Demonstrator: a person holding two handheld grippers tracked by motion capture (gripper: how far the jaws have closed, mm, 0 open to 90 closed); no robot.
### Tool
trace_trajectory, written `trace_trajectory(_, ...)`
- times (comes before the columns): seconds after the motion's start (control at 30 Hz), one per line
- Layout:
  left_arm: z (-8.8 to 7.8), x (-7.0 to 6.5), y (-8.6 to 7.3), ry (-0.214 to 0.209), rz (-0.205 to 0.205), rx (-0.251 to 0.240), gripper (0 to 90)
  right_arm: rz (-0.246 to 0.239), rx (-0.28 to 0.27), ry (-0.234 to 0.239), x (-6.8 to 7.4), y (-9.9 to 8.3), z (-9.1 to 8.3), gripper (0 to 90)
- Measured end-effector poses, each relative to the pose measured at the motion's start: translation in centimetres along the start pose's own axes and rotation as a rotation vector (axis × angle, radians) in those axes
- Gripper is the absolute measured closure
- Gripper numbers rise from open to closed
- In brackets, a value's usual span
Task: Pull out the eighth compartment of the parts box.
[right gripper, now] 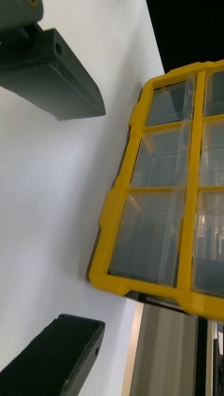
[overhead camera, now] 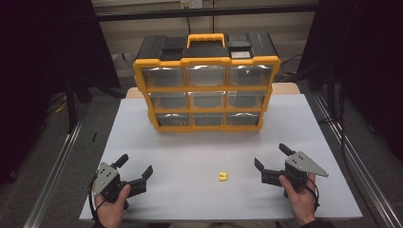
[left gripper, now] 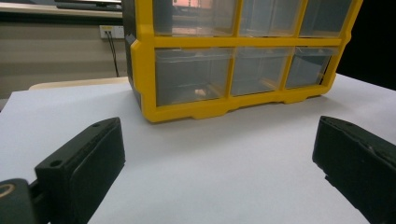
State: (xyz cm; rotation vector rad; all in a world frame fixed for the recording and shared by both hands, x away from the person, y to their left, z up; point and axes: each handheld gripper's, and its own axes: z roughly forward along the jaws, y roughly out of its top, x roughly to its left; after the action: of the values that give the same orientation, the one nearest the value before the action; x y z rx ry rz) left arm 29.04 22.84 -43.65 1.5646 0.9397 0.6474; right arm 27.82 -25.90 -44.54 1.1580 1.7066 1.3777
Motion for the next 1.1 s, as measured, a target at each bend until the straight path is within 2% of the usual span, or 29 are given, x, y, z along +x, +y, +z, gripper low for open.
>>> trace_trajectory(0.5, 0.2, -0.2, 0.0, -0.013, 0.001, 0.0, 2.5, -0.06, 0.001, 0.03, 1.8, 0.5, 2.9, 0.1)
trace_trajectory(0.57, 0.2, -0.2, 0.0, -0.014, 0.002, 0.001, 2.6, -0.057, 0.003, 0.039, 1.9, 0.6, 3.1, 0.3)
trace_trajectory(0.6, 0.2, -0.3, 0.0, -0.013, 0.002, 0.003, 2.5, -0.03, 0.006, 0.054, 1.9, 0.6, 3.6, 0.5)
trace_trajectory(0.7, 0.3, -0.2, 0.0, -0.015, 0.01, 0.007, 2.5, -0.054, 0.007, 0.043, 2.0, 0.7, 4.2, 0.7)
trace_trajectory(0.87, 0.3, -0.2, 0.0, 0.014, -0.005, 0.007, 2.9, -0.063, 0.014, 0.053, 2.3, 0.9, 5.1, 0.6)
trace_trajectory(1.0, 0.3, -0.2, 0.0, 0.006, -0.001, 0.004, 2.8, -0.058, 0.012, 0.059, 2.5, 1.3, 5.8, 0.0)
trace_trajectory(1.1, 0.3, -0.3, 0.0, 0.003, -0.004, 0.004, 2.9, -0.055, -0.008, 0.068, 2.8, 2.3, 6.8, 0.0)
